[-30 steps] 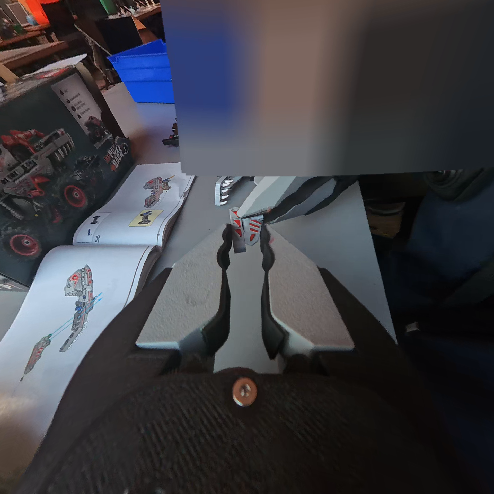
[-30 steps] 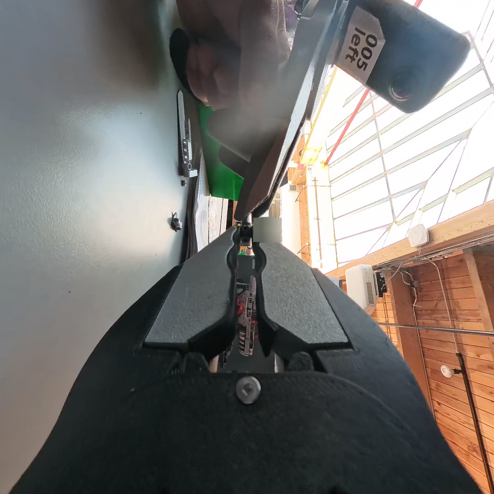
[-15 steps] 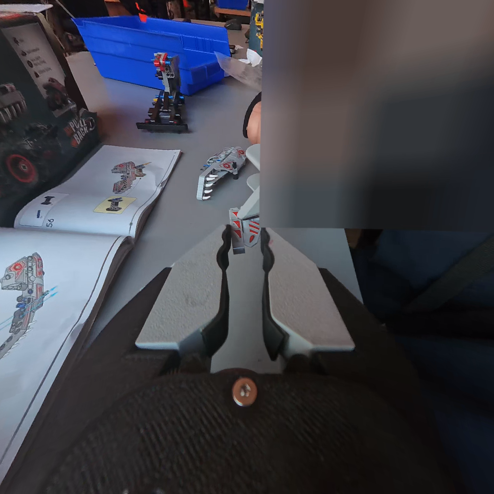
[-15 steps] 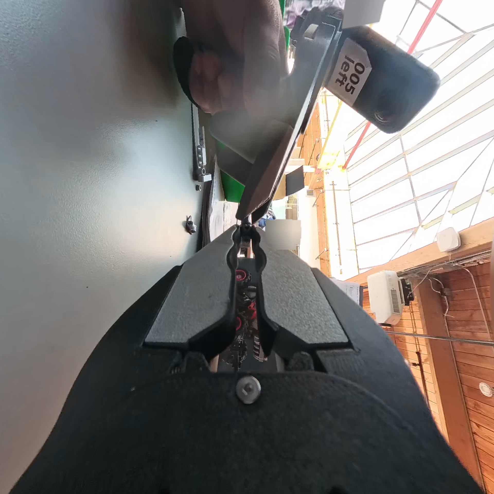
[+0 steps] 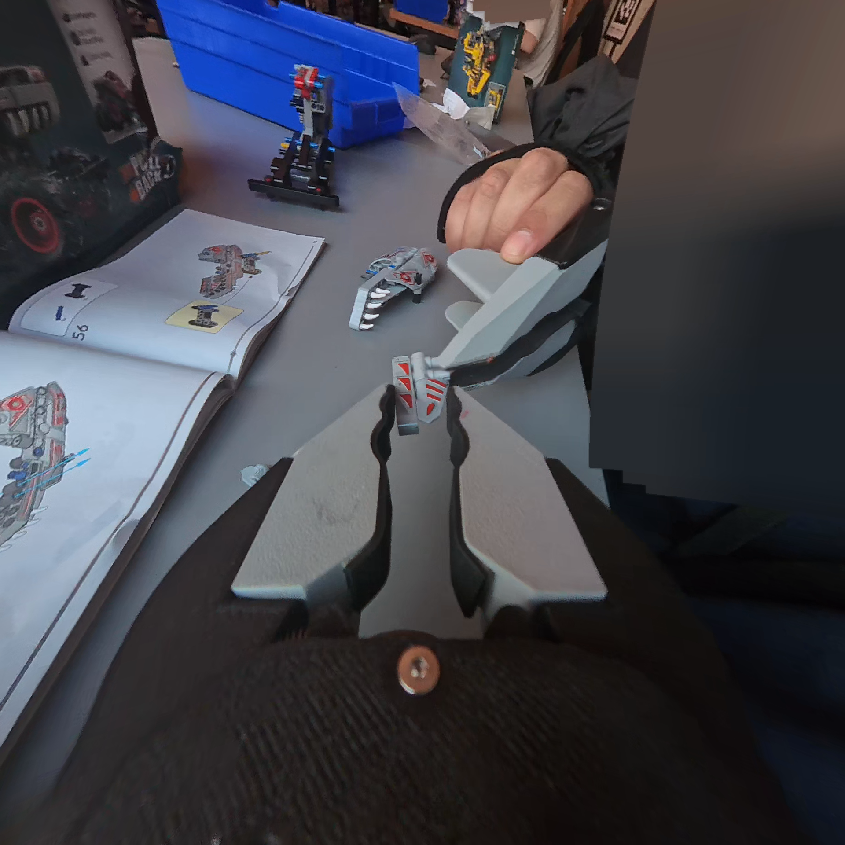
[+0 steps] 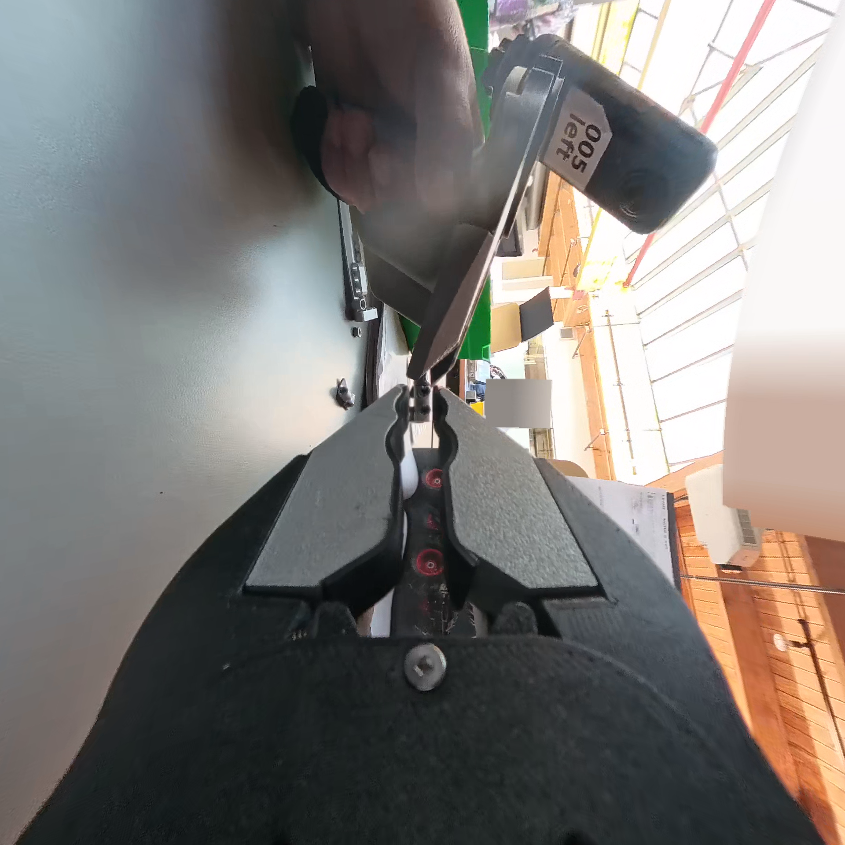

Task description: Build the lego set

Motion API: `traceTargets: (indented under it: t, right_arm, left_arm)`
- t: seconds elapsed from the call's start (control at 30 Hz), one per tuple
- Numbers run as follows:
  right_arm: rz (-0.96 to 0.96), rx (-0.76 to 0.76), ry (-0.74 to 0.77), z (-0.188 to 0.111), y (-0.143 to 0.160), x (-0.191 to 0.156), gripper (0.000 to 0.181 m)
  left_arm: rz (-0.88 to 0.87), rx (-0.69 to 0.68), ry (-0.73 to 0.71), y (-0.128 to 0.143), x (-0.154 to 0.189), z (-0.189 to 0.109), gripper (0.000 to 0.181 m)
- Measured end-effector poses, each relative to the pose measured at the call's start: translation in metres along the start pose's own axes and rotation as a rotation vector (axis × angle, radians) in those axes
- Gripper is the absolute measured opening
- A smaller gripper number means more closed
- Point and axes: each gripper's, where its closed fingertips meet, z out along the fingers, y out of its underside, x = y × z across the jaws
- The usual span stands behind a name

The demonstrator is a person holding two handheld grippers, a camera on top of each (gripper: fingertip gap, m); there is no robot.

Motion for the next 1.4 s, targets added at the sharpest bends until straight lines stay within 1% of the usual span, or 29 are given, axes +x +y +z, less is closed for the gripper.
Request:
traceTargets:
  t: [0.03,0.1,0.2,0.27,0.33,0.5,0.6,0.67,0.7,0.73,0.8,0.87,0.93,0.97,1.0,1.07,1.2,1.3,1.4]
  right_arm:
    - [0.013,0.002,-0.003,0.0,0.001,0.0,0.006]
    - [0.05,0.01,-0.012,-0.001,0.002,0.002,0.007]
    - [0.139,0.009,-0.026,-0.005,0.01,0.009,0.007]
    - [0.217,0.009,-0.066,-0.005,0.015,0.009,0.015]
    - [0.264,0.007,-0.102,-0.005,0.019,0.006,0.019]
    - [0.314,0.004,-0.105,-0.006,0.026,0.01,0.018]
    - [0.429,0.022,-0.079,-0.012,0.035,0.026,0.012]
    - [0.549,0.026,-0.041,-0.022,0.052,0.045,0.008]
    - [0.613,0.022,-0.013,-0.03,0.065,0.056,0.005]
    - [0.68,0.014,0.009,-0.038,0.078,0.066,0.005]
    - [0.803,-0.011,0.049,-0.057,0.108,0.077,0.002]
    - [0.929,0.004,0.059,-0.076,0.13,0.081,0.0]
    - [1.098,0.043,-0.012,-0.092,0.139,0.073,0.0]
    - [1.171,0.06,-0.061,-0.1,0.139,0.067,0.003]
    - [1.228,0.062,-0.099,-0.106,0.139,0.06,0.009]
    - [1.291,0.015,-0.137,-0.116,0.143,0.041,0.022]
    - [1.325,-0.121,-0.232,-0.129,0.143,0.001,0.037]
    - [1.29,-0.232,-0.297,-0.136,0.145,-0.021,0.053]
    - [1.189,-0.331,-0.347,-0.142,0.151,-0.039,0.055]
  left_arm:
    - [-0.025,0.006,-0.002,0.0,-0.003,-0.001,0.019]
    - [-0.068,0.009,-0.013,0.0,-0.01,-0.003,0.02]
    - [-0.081,0.008,-0.02,0.001,-0.013,-0.004,0.02]
    - [-0.071,0.005,-0.012,0.001,-0.011,-0.002,0.02]
    - [-0.058,-0.003,-0.009,0.001,-0.009,-0.001,0.02]
    - [-0.045,-0.009,-0.012,0.002,-0.008,0.0,0.02]
    - [-0.043,-0.009,-0.027,0.002,-0.011,-0.002,0.02]
    - [-0.042,-0.008,-0.038,0.003,-0.014,-0.004,0.02]
    - [-0.038,-0.009,-0.045,0.003,-0.015,-0.005,0.02]
    - [-0.034,-0.01,-0.051,0.003,-0.016,-0.005,0.02]
    - [-0.027,-0.012,-0.06,0.003,-0.017,-0.006,0.02]
    - [-0.028,-0.013,-0.058,0.003,-0.016,-0.005,0.02]
    - [-0.025,-0.021,-0.055,0.004,-0.015,-0.004,0.02]
    - [-0.02,-0.025,-0.058,0.005,-0.015,-0.004,0.02]
    - [-0.013,-0.028,-0.06,0.005,-0.015,-0.003,0.02]
    - [-0.001,-0.032,-0.066,0.005,-0.015,-0.002,0.02]
    - [0.02,-0.042,-0.076,0.006,-0.014,0.0,0.02]
    - [0.036,-0.051,-0.08,0.007,-0.013,0.001,0.02]
    - [0.059,-0.046,-0.084,0.006,-0.012,0.001,0.02]
